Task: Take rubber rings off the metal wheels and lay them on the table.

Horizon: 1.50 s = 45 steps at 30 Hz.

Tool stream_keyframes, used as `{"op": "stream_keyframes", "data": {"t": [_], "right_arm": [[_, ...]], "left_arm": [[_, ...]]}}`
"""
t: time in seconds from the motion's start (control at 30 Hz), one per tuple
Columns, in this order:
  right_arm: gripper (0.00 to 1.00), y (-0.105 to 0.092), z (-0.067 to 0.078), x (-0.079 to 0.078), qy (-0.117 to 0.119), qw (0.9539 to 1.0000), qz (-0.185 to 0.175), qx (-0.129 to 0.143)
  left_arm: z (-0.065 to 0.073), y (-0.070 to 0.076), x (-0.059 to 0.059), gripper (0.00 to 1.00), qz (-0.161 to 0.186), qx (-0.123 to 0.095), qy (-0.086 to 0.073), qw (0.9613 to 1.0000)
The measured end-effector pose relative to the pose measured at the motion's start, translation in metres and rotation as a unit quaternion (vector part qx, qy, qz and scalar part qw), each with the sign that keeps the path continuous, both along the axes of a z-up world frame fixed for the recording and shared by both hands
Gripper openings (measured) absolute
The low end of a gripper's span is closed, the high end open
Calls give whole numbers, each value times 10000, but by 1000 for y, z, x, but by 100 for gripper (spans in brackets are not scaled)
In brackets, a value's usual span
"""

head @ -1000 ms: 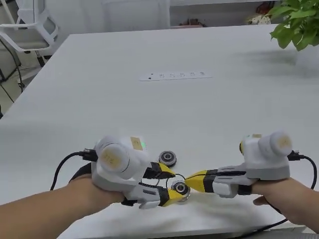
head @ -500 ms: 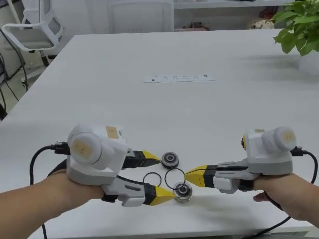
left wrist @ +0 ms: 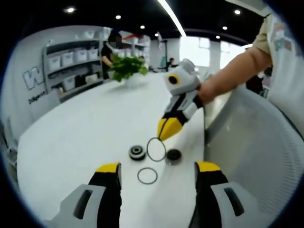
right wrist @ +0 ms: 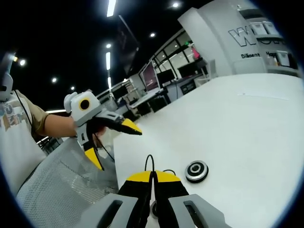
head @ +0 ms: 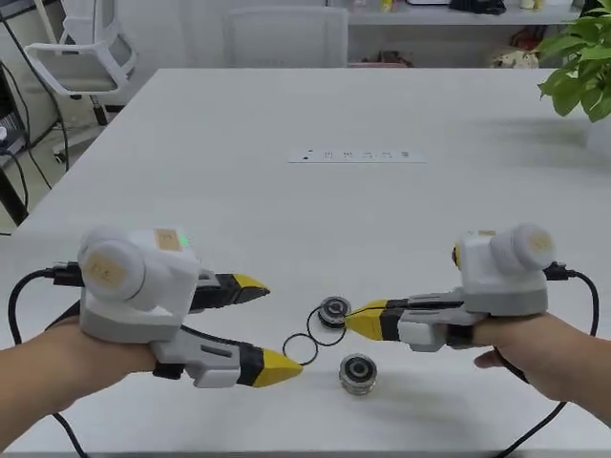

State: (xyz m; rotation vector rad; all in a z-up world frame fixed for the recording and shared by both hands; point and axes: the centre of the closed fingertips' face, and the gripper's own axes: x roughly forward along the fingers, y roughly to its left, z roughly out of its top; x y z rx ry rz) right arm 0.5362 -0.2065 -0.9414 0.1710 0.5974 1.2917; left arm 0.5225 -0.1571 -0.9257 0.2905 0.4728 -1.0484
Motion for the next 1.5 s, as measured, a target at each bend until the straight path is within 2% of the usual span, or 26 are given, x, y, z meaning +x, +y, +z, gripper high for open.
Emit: {"op": "stream_keyframes", "data": {"t": [0.3, 0.53, 0.8, 0.97, 1.33, 1.5], "right_arm": [[0, 17, -8, 5, 85, 9999, 82, -99], [0, 23, -19, 11, 189, 9996, 79, -181], [0, 24, -40, 14, 411, 9982, 76, -419], [0, 26, -47, 16, 528, 9973, 53, -499], [0, 22, -62, 17, 649, 9948, -54, -779], [0, 21, -66, 18, 621, 9945, -65, -845]], "left_arm": [[5, 22, 3, 67, 297, -69, -57, 9995], [5, 32, 1, 69, 408, -81, -60, 9991], [1, 38, -2, 69, 499, -73, -11, 9987], [-1, 40, -2, 69, 551, -66, 19, 9985], [-4, 43, -1, 69, 599, -96, 91, 9981], [-6, 43, -1, 69, 601, -74, 114, 9981]]}}
